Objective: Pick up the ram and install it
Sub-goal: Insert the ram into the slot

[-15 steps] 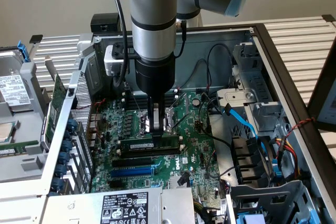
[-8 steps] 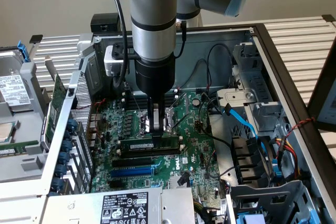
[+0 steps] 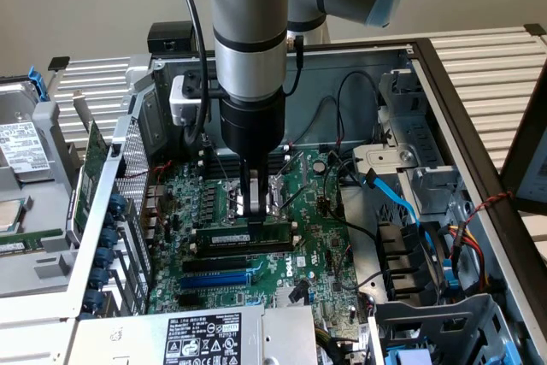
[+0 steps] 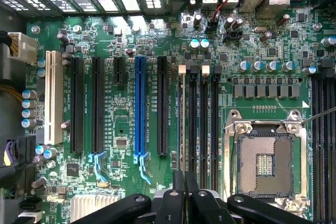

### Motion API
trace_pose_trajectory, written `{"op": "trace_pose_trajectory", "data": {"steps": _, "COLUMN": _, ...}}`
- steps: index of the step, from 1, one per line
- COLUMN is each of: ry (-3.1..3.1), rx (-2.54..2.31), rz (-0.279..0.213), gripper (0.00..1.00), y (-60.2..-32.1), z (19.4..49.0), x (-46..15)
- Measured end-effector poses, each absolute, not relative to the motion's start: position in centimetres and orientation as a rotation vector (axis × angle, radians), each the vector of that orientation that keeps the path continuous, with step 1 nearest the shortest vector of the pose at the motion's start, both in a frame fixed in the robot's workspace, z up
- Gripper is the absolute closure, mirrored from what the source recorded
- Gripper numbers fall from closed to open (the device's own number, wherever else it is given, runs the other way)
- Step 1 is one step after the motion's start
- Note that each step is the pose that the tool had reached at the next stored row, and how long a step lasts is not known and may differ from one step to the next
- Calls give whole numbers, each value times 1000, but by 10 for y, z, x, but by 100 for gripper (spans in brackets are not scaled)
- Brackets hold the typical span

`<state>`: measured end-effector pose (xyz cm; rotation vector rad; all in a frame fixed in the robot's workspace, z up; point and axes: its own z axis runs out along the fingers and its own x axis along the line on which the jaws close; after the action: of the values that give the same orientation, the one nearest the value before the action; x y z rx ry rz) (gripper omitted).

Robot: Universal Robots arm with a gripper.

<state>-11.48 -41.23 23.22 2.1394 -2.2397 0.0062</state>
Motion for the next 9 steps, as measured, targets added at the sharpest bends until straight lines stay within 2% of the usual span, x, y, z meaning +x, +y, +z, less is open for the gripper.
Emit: {"op": "trace_pose_trajectory", "data": {"steps": 9, "ry": -2241, "rx": 2141, "rz": 9, "gripper": 88, "y": -412, "z": 230, "x": -115}}
